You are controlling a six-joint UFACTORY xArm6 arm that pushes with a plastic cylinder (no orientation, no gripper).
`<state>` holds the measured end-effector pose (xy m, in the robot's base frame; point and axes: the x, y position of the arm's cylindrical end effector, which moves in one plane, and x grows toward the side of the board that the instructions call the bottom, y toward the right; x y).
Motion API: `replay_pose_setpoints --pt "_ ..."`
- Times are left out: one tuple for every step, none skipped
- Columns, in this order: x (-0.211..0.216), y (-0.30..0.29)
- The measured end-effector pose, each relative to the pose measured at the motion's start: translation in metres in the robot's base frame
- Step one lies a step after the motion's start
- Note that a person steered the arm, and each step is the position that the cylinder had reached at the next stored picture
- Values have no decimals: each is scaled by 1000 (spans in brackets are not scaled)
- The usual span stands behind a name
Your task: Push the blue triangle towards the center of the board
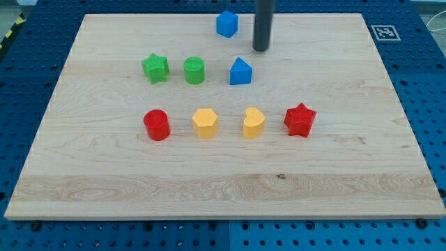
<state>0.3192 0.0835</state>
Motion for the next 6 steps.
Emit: replay_pose_setpoints --pt "52 6" --pt "74 0" --pt "75 -21" --pt "74 -26" --pt "65 -18" --pt "41 -19"
